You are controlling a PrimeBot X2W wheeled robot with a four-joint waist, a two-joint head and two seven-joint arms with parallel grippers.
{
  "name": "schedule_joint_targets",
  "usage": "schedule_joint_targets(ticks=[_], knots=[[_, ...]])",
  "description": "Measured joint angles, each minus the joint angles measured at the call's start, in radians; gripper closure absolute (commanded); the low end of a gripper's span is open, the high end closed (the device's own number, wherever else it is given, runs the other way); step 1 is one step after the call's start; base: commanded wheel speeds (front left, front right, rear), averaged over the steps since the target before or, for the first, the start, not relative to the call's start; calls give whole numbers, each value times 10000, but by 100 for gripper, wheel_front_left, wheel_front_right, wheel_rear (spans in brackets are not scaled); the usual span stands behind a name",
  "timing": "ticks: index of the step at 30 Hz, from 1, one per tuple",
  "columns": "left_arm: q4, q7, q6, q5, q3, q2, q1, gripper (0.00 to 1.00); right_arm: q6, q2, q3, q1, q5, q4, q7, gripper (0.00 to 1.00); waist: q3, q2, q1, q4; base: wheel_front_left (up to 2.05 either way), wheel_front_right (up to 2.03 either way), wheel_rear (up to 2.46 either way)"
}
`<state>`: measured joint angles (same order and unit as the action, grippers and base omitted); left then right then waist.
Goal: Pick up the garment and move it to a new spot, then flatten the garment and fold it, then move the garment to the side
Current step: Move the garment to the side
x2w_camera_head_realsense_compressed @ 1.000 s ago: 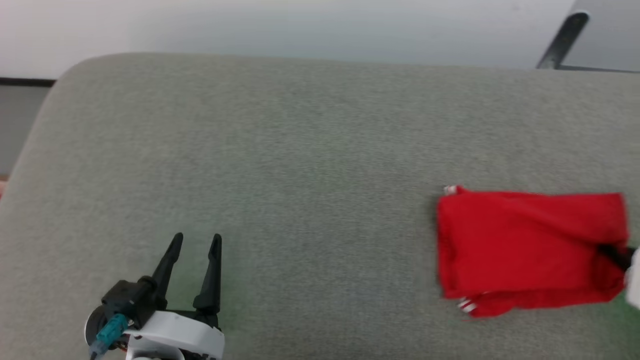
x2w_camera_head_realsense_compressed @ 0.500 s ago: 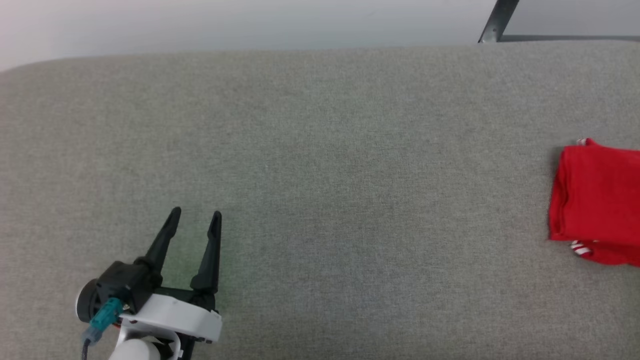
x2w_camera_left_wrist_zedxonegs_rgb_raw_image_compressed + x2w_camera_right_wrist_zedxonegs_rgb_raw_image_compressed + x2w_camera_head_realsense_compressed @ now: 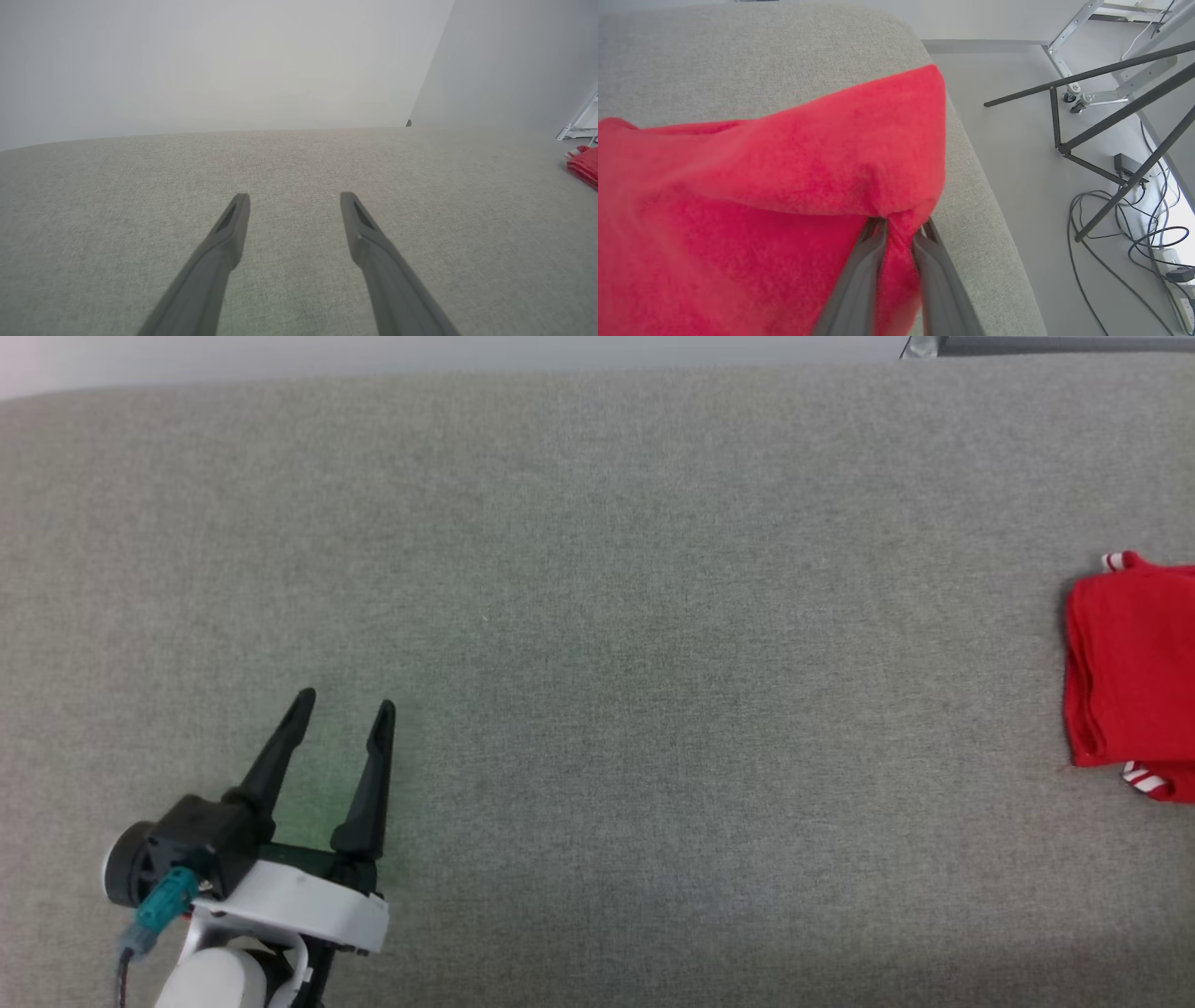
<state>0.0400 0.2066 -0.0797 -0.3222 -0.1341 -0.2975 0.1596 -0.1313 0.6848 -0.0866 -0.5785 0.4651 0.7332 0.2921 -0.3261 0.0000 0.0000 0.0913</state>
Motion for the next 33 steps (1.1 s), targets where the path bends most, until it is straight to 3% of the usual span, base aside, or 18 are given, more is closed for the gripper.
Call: schedule_joint_targets(ticks=[9,11,12,13,25,33], knots=[[-198,-123,100,0,-13,-88,12,0,0,-188,447,-726,-685,953,-995,99,-206,0,0,17,0,0,0],[-165,-123,109,-2,-40,-84,38,0,0,-211,533,-832,-769,1158,-1093,56,-152,0,0,24,0,0,0],[-134,-123,109,-4,-52,-77,41,0,0,-244,556,-877,-798,1220,-1185,8,-107,0,0,25,0,0,0],[-90,-115,109,-12,-73,-61,41,0,0,-263,577,-912,-805,1277,-1260,0,-57,0,0,26,0,0,0],[738,242,136,-255,-94,117,37,0,0,-303,1812,-852,-577,826,-1427,0,1054,0,0,-195,0,0,0],[1375,318,48,-245,-58,-86,35,0,0,-1152,3294,-142,-82,-387,-1914,0,2013,0,0,-499,0,0,0]])
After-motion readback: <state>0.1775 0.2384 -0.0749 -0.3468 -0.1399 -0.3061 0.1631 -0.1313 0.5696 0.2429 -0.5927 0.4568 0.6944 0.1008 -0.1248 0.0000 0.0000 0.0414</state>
